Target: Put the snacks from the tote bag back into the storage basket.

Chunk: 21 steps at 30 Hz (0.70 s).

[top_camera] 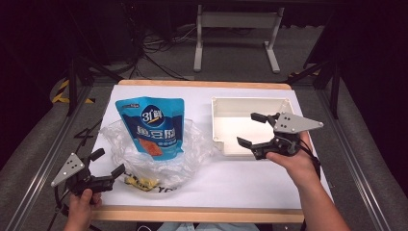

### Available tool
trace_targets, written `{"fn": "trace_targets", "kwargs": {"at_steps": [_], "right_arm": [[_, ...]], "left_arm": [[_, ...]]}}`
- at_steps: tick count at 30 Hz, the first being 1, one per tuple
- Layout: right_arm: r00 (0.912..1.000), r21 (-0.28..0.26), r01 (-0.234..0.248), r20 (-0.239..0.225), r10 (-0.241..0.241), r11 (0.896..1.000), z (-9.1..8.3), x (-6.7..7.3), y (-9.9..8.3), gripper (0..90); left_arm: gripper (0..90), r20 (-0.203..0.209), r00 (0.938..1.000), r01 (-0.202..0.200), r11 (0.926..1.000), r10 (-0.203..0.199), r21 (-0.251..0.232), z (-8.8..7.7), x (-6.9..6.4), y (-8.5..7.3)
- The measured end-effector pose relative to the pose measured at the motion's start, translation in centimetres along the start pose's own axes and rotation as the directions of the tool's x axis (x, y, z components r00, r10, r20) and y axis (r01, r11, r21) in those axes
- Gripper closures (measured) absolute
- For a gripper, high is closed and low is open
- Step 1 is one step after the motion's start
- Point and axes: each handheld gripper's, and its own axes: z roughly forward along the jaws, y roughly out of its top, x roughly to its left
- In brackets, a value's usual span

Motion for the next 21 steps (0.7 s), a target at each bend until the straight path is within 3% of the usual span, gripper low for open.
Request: {"fn": "trace_targets", "kwargs": {"at_steps": [2, 5, 6, 12, 15, 18, 21], "right_arm": [[0.9996, -0.011, -0.014, -0.027, 0.014, 1.0, 0.3, -0.1, 0.2, 13.1], [0.9938, -0.051, -0.042, -0.105, 0.036, 0.998, 0.8, -0.2, 0.7, 12.5], [0.9933, -0.058, -0.032, -0.113, 0.025, 0.998, 1.0, -0.2, 1.0, 11.7], [0.9926, -0.057, -0.014, -0.121, 0.007, 0.998, 2.1, -0.1, 2.1, 10.7], [0.9978, -0.107, -0.019, -0.066, 0.012, 0.994, 2.6, 0.3, 2.5, 6.5], [0.9966, -0.135, -0.034, -0.078, 0.024, 0.99, 2.8, 0.4, 2.9, 3.8], [0.9939, -0.13, -0.024, -0.11, 0.01, 0.991, 3.7, 0.8, 3.7, 2.5]], "left_arm": [[0.4, 0.0, 1.0, 0.001, 1.0, -0.001, -0.005, 0.0, 0.0, 0.0], [0.5, 0.0, 1.0, 0.002, 1.0, -0.002, -0.007, 0.0, -0.1, 0.0], [0.4, 0.0, 1.0, 0.002, 1.0, -0.002, -0.007, 0.0, -0.1, 0.0], [0.4, 0.002, 1.0, 0.0, 1.0, 0.0, -0.006, 0.0, -0.1, 0.0], [0.4, 0.005, 1.0, -0.001, 1.0, 0.001, -0.006, 0.0, -0.1, 0.0], [0.4, 0.006, 1.0, -0.002, 1.0, 0.002, -0.005, 0.0, -0.1, 0.0], [0.4, 0.009, 1.0, -0.004, 1.0, 0.004, -0.004, 0.0, -0.1, 0.0]]}}
